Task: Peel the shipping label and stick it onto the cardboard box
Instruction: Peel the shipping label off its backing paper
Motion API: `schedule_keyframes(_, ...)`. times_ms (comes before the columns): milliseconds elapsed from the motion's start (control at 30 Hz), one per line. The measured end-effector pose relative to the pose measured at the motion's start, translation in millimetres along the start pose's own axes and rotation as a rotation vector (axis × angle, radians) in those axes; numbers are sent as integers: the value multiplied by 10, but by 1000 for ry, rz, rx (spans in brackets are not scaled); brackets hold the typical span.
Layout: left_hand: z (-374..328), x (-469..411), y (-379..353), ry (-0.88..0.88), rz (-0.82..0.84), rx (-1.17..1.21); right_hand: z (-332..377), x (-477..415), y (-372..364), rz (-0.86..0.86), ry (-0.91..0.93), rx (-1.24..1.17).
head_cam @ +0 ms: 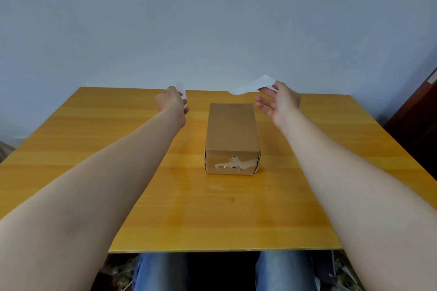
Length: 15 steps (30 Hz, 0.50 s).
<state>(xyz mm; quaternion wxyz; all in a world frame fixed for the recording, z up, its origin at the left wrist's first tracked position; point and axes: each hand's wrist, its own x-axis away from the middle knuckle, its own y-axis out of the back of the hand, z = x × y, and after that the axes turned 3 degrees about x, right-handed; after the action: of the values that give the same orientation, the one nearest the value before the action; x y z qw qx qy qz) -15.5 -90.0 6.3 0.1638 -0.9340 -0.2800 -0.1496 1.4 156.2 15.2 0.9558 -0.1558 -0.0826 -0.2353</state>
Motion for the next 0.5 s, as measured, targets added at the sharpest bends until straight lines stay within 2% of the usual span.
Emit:
schedule_keyframes(133, -27, 42, -33, 25, -47, -30, -13, 5, -19, 3, -3, 8)
schedule_keyframes(233, -18, 82, -79, -116, -30, -196, -8, 18, -38, 15, 0, 36)
schedule_keyframes(333, -2, 144, -168, -375, 179, -327, -3, 41, -80, 47, 16, 100)
schedule_keyframes(500, 32, 347, -353, -560, 519, -518, 16, 101, -190, 133, 64, 244)
